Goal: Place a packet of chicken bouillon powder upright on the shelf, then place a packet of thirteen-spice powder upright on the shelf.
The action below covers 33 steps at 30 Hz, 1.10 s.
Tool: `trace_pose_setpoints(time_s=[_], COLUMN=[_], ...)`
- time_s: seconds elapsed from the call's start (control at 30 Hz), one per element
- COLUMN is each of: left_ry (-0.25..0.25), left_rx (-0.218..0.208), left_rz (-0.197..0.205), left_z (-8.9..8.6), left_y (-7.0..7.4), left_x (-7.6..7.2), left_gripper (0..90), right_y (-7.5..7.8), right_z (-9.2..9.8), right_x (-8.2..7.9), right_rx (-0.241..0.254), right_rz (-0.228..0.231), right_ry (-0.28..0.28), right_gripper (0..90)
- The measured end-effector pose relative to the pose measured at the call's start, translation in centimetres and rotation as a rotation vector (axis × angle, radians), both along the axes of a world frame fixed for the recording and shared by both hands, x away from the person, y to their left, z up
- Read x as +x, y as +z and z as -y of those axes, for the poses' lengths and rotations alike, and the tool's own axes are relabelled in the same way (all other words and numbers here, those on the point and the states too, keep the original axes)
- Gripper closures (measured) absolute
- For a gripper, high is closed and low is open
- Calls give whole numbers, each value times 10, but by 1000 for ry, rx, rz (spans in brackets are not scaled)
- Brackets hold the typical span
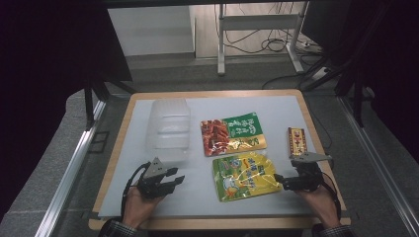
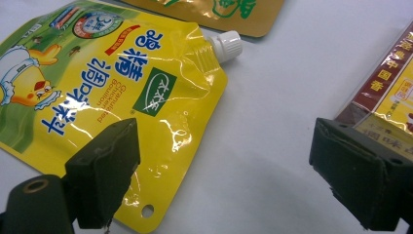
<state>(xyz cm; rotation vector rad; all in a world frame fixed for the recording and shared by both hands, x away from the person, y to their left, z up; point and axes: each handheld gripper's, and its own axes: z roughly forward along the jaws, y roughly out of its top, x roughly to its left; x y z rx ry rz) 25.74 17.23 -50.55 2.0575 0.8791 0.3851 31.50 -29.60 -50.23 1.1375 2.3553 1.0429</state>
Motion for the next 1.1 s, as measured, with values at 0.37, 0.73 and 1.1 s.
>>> trace_pose_setpoints(time_s=[0.37, 0.73, 1.1], left_ry=[-44, -111, -161], left_rx=[6, -8, 10], left_rz=[18, -1, -5], left_z=[19, 40, 65], left_y=[2, 1, -5], left_x=[0, 3, 8], left_gripper=[815, 896, 896], right_y=[1, 1, 1], right_z=[0, -1, -3], right_x=[0, 0, 0], right_rx=[-9, -8, -18], right_rz=[10, 11, 14], right_ry=[-4, 0, 0], right_gripper=[114, 114, 114])
